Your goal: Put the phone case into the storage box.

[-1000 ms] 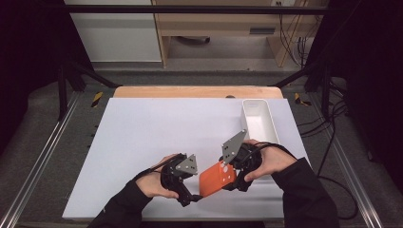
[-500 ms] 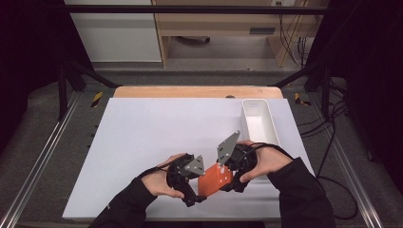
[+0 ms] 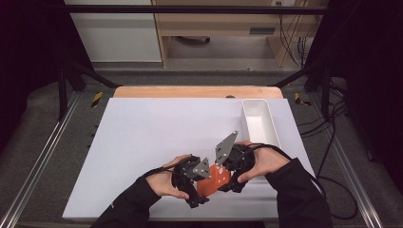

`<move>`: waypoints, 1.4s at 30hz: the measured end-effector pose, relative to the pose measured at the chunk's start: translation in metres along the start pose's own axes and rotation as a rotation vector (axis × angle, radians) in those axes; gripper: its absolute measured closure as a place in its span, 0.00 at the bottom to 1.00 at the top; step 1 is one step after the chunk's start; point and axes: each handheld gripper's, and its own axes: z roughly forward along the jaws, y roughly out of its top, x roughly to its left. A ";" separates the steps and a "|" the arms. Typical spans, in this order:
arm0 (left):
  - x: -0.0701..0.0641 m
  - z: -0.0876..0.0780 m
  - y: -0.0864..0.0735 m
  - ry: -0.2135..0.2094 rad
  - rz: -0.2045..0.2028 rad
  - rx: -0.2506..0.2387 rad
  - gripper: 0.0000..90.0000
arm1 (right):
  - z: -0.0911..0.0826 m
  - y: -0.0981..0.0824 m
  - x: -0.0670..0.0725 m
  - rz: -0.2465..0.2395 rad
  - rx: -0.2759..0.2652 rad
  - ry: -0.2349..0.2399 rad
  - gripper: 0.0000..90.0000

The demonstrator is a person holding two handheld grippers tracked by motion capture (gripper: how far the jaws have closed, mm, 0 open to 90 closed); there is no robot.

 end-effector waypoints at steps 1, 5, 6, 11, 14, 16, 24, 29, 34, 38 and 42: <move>0.000 0.000 0.000 0.000 0.000 0.000 0.00 | 0.000 0.000 0.000 0.000 0.000 0.000 0.18; -0.001 0.003 0.004 0.006 0.011 0.016 0.01 | 0.000 0.001 0.000 0.002 -0.004 0.001 0.18; -0.001 0.003 0.005 0.006 0.013 0.019 0.02 | 0.000 0.001 0.000 0.003 -0.003 -0.001 0.18; -0.002 0.006 0.009 0.009 0.019 0.036 0.05 | 0.001 0.001 0.001 0.006 0.004 0.000 0.18; -0.002 0.007 0.011 0.012 0.031 0.038 0.06 | 0.001 0.001 0.001 0.006 0.005 0.003 0.18; -0.002 0.007 0.012 0.010 0.036 0.039 0.08 | 0.001 0.001 0.001 0.002 0.006 0.003 0.18; -0.002 0.009 0.016 0.010 0.054 0.075 0.12 | 0.003 0.002 0.001 -0.010 0.010 -0.001 0.18; -0.001 0.010 0.019 0.014 0.074 0.093 0.15 | 0.003 0.002 0.002 -0.024 0.001 -0.006 0.18; -0.001 0.010 0.020 0.014 0.081 0.098 0.15 | 0.002 0.002 0.002 -0.035 0.008 -0.011 0.18; 0.000 0.010 0.021 0.008 0.085 0.101 0.15 | 0.003 0.002 0.004 -0.048 0.007 -0.014 0.18; -0.001 0.011 0.021 0.008 0.085 0.098 0.15 | 0.003 0.002 0.004 -0.057 0.007 -0.017 0.18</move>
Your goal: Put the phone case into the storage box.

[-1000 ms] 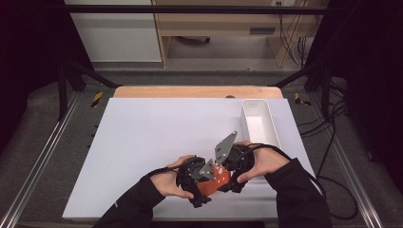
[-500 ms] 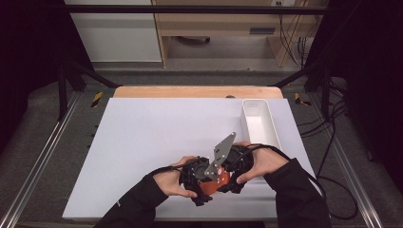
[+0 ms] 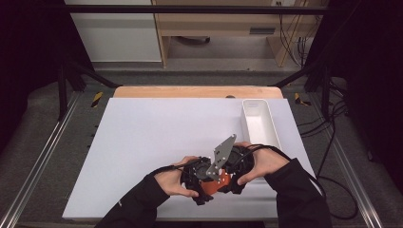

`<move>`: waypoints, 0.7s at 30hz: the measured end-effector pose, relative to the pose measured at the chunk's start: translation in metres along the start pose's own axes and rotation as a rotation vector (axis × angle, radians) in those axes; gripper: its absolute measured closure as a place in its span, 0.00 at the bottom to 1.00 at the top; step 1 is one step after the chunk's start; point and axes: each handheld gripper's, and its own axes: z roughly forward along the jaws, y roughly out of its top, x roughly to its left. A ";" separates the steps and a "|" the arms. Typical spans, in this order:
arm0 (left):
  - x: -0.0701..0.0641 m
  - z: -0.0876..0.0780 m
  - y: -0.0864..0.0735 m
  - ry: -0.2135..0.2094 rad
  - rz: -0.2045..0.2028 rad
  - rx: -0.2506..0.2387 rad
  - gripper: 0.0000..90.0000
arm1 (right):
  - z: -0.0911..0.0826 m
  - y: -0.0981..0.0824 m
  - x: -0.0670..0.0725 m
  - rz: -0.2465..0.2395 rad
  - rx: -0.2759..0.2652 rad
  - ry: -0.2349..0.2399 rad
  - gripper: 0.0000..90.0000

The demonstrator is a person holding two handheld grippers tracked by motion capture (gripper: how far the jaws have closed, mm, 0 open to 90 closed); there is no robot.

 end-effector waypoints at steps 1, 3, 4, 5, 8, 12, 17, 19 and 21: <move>0.000 0.001 0.000 -0.001 0.000 -0.003 0.15 | 0.000 0.000 0.000 -0.002 0.000 0.000 0.18; 0.000 0.001 0.001 -0.006 -0.004 0.006 0.16 | 0.001 0.000 0.000 -0.005 0.005 0.001 0.18; 0.000 0.001 0.001 -0.006 -0.004 0.006 0.16 | 0.001 0.000 0.000 -0.005 0.005 0.001 0.18; 0.000 0.001 0.001 -0.009 -0.008 0.011 0.16 | 0.001 0.000 0.001 -0.003 0.009 0.002 0.18; 0.001 0.002 0.000 -0.007 -0.014 0.009 0.17 | 0.001 0.000 0.001 -0.005 0.011 0.000 0.18; 0.001 0.001 -0.001 -0.014 -0.020 0.008 0.17 | 0.002 0.000 0.000 -0.003 0.008 0.001 0.18; 0.001 0.000 -0.002 -0.009 -0.017 -0.004 0.17 | 0.002 0.000 0.000 -0.004 0.001 0.000 0.18; 0.001 0.000 -0.003 -0.004 -0.027 -0.025 0.17 | 0.001 0.001 0.001 0.007 -0.008 -0.004 0.17; 0.001 -0.001 -0.004 -0.001 -0.024 -0.035 0.17 | 0.000 0.001 0.001 0.009 -0.013 -0.005 0.17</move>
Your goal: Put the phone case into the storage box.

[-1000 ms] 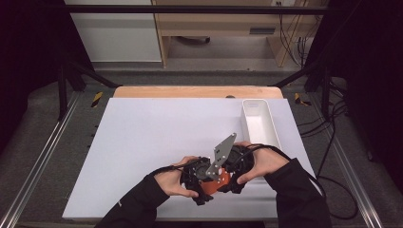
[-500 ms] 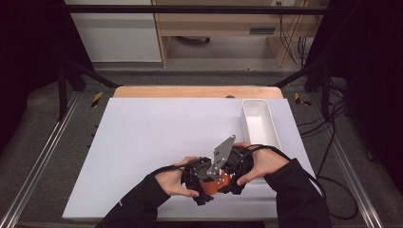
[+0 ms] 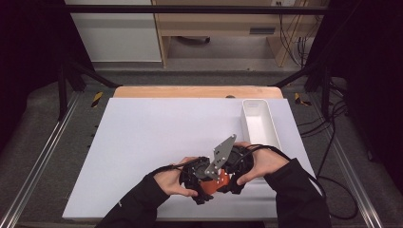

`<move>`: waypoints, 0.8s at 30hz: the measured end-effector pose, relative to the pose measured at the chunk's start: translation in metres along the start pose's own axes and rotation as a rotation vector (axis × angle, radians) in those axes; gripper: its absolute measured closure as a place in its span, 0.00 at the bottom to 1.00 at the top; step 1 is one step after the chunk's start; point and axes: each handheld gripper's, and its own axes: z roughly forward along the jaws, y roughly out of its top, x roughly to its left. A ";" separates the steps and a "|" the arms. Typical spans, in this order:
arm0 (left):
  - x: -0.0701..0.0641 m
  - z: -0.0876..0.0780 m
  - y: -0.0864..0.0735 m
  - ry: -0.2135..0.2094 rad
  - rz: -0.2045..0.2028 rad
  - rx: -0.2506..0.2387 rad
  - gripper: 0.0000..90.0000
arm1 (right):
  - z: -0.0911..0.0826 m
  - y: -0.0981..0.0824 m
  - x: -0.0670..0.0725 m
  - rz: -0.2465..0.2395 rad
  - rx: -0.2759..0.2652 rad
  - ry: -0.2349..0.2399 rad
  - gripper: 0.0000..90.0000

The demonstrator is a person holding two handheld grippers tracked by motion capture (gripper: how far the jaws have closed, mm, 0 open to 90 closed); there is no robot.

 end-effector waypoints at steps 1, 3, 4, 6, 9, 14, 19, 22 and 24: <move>0.000 -0.001 -0.001 -0.001 0.000 -0.009 0.17 | -0.001 0.000 0.000 0.002 -0.010 -0.002 0.17; 0.000 -0.001 -0.001 0.005 0.007 -0.010 0.17 | -0.001 0.000 0.000 0.008 -0.015 -0.001 0.16; 0.000 -0.001 -0.001 0.005 0.007 -0.010 0.17 | -0.001 0.000 0.000 0.008 -0.015 -0.001 0.16; 0.000 0.000 -0.002 0.013 0.008 -0.013 0.17 | -0.001 0.000 0.000 0.014 -0.016 0.005 0.13; 0.000 -0.001 -0.004 0.013 0.001 -0.027 0.17 | -0.003 0.000 0.000 0.009 -0.038 -0.004 0.10; 0.001 -0.004 -0.006 0.021 -0.004 -0.045 0.17 | -0.008 0.000 0.000 0.023 -0.070 -0.013 0.07; 0.001 -0.006 -0.010 0.027 -0.011 -0.059 0.17 | -0.014 -0.002 0.000 0.036 -0.095 -0.037 0.05; 0.001 -0.008 -0.013 0.026 -0.018 -0.073 0.17 | -0.017 -0.004 0.000 0.041 -0.114 -0.048 0.05; 0.002 -0.009 -0.014 0.029 -0.016 -0.080 0.17 | -0.019 -0.006 0.001 0.049 -0.126 -0.058 0.04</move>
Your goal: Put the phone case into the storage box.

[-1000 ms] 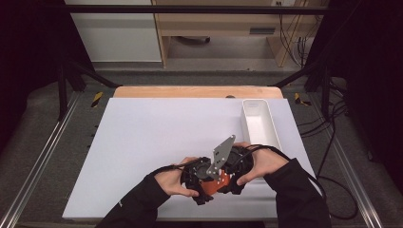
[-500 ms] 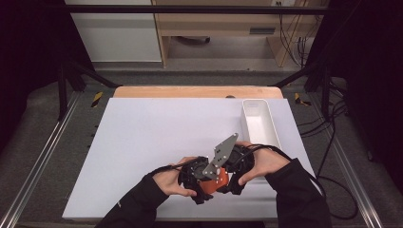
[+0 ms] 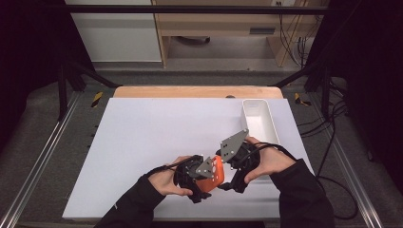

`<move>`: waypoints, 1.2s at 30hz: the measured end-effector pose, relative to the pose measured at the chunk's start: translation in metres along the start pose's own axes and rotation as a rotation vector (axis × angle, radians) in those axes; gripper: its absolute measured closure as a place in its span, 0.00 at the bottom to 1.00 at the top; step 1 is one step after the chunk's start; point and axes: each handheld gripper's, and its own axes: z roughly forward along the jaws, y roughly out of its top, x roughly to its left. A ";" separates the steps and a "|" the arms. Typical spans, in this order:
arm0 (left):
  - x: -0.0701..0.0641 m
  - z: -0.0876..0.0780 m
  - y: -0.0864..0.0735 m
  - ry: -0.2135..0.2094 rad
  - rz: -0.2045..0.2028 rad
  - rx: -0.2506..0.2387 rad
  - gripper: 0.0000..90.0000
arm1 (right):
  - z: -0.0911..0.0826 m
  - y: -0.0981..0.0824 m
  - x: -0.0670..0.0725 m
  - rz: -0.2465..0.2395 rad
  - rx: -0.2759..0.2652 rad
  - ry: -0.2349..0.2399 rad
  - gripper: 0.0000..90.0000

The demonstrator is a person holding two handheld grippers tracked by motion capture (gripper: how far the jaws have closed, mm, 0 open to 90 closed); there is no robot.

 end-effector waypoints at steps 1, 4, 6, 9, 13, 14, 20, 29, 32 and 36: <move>0.000 0.000 -0.001 0.007 0.002 -0.010 0.17 | -0.001 -0.001 0.000 -0.001 -0.005 -0.006 0.04; 0.000 -0.002 -0.003 -0.002 -0.003 -0.027 0.17 | -0.004 -0.003 0.001 -0.003 -0.017 -0.014 0.04; 0.001 -0.002 -0.004 0.000 -0.006 -0.030 0.17 | -0.005 -0.004 0.001 -0.001 -0.029 -0.016 0.04; 0.001 -0.002 -0.008 -0.005 -0.012 -0.046 0.17 | -0.008 -0.005 0.001 0.000 -0.047 -0.026 0.04; 0.002 -0.003 -0.012 -0.005 -0.020 -0.065 0.17 | -0.010 -0.007 0.002 0.012 -0.071 -0.038 0.03; 0.002 -0.003 -0.013 -0.008 -0.026 -0.075 0.17 | -0.010 -0.007 0.002 0.012 -0.071 -0.038 0.03; 0.003 -0.005 -0.018 -0.016 -0.037 -0.120 0.17 | -0.010 -0.009 0.000 0.015 -0.101 -0.043 0.03; 0.005 -0.005 -0.023 -0.020 -0.050 -0.165 0.17 | -0.008 -0.013 0.001 0.031 -0.138 -0.050 0.03; 0.006 -0.005 -0.024 -0.025 -0.057 -0.173 0.17 | -0.008 -0.015 0.002 0.037 -0.155 -0.050 0.03; 0.007 -0.004 -0.025 -0.025 -0.059 -0.197 0.17 | -0.006 -0.018 0.002 0.047 -0.174 -0.051 0.03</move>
